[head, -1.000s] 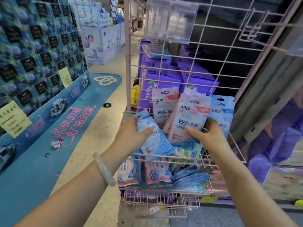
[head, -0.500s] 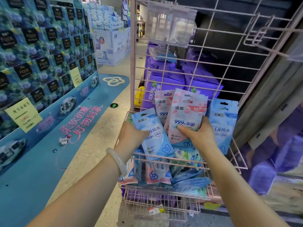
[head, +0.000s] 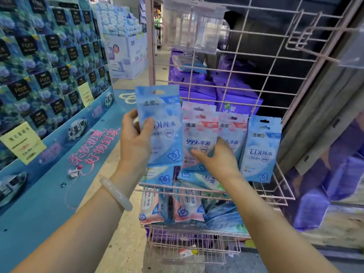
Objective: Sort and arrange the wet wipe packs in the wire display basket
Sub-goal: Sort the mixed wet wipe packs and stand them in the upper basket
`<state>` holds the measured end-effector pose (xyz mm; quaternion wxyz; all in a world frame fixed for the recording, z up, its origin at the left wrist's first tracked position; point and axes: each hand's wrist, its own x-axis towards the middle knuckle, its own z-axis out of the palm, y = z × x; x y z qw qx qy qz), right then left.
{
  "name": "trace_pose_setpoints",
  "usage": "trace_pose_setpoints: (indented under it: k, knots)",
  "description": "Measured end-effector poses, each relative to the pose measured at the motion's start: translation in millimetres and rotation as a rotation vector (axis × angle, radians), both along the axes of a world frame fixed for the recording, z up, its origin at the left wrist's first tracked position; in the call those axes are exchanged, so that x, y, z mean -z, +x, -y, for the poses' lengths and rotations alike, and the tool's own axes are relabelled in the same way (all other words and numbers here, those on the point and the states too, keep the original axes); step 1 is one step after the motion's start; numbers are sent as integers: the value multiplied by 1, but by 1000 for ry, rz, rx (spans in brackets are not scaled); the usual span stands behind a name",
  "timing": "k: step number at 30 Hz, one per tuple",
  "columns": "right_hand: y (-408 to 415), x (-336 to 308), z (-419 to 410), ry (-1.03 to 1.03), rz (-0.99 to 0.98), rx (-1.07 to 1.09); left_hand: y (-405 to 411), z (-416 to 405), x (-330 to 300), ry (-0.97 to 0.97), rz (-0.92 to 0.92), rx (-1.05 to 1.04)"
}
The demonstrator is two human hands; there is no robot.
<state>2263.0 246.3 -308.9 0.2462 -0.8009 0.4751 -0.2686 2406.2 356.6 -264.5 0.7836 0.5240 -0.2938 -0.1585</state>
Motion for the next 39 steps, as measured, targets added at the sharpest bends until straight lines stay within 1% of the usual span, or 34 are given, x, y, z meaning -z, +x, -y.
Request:
trace_pose_setpoints:
  k: [1, 2, 4, 5, 6, 7, 8, 9, 10, 12, 14, 15, 16, 17, 18, 19, 20, 21, 22, 24, 26, 27, 28, 29, 30, 31, 32, 33, 34, 36, 37, 39]
  knots:
    - [-2, -3, -2, -36, -22, 29, -7, -1, 2, -18, 2, 17]
    - [-7, -7, -5, -53, 44, 66, -13, 0, 4, -40, -5, 31]
    - [-22, -18, -16, -54, 373, 71, -27, 3, 9, -69, -21, 72]
    - [-31, -23, -22, -23, 519, 11, -34, 6, 10, -78, -28, 100]
    - [-38, -29, -27, 48, 597, -98, -44, 9, 11, -91, -33, 135]
    - [-45, -33, -32, 134, 624, -225, -53, 13, 11, -106, -39, 175]
    - [-49, -34, -33, 207, 612, -319, -64, 18, 11, -106, -38, 216]
    - [-54, -33, -32, 245, 597, -356, -74, 22, 11, -94, -26, 254]
    - [-60, -31, -27, 248, 592, -344, -82, 26, 10, -71, 8, 281]
    - [-77, -29, -13, 233, 645, -257, -90, 32, 10, -8, 135, 301]
    - [-103, -27, 6, 221, 766, -105, -90, 33, 12, 43, 252, 233]
    - [-117, -27, 15, 220, 824, -30, -87, 33, 14, 42, 270, 181]
    - [-129, -25, 25, 207, 837, 44, -83, 31, 16, 38, 267, 120]
    - [-139, -21, 33, 152, 741, 116, -76, 29, 20, 42, 241, 57]
    - [-146, -16, 41, 70, 496, 188, -69, 28, 24, 61, 200, 0]
    - [-151, -9, 47, -9, 208, 266, -59, 28, 29, 113, 162, -39]
    - [-155, -1, 51, -77, -44, 318, -50, 29, 32, 203, 152, -53]
    - [-156, 4, 51, -107, -165, 345, -43, 30, 35, 311, 175, -25]
    - [-155, 5, 49, -107, -183, 357, -37, 32, 38, 397, 216, 46]
    - [-150, 1, 44, -118, -147, 396, -31, 36, 42, 496, 307, 189]
    - [-142, -5, 37, -254, -84, 405, -29, 37, 46, 581, 395, 195]
    - [-136, -9, 30, -333, -14, 372, -26, 39, 48, 605, 393, 184]
    - [-128, -15, 22, -354, 56, 304, -24, 39, 48, 620, 366, 173]
    - [-118, -20, 13, -319, 103, 192, -21, 39, 49, 635, 338, 148]
    - [-107, -24, 4, -234, 86, 56, -19, 39, 50, 644, 328, 112]
    - [-96, -24, -4, -120, -11, -81, -16, 38, 51, 649, 333, 77]
    - [-86, -23, -9, -33, -169, -191, -15, 38, 52, 641, 346, 63]
    - [-75, -20, -11, -1, -333, -260, -16, 38, 50, 628, 370, 73]
    - [-66, -19, -12, -4, -460, -283, -18, 40, 49, 610, 392, 102]
    - [-51, -21, -10, 17, -589, -263, -24, 48, 45, 541, 390, 176]
    - [-44, -21, -7, 51, -638, -255, -25, 54, 44, 517, 356, 204]
    - [-34, -21, -1, 121, -763, -275, -27, 64, 41, 530, 277, 246]
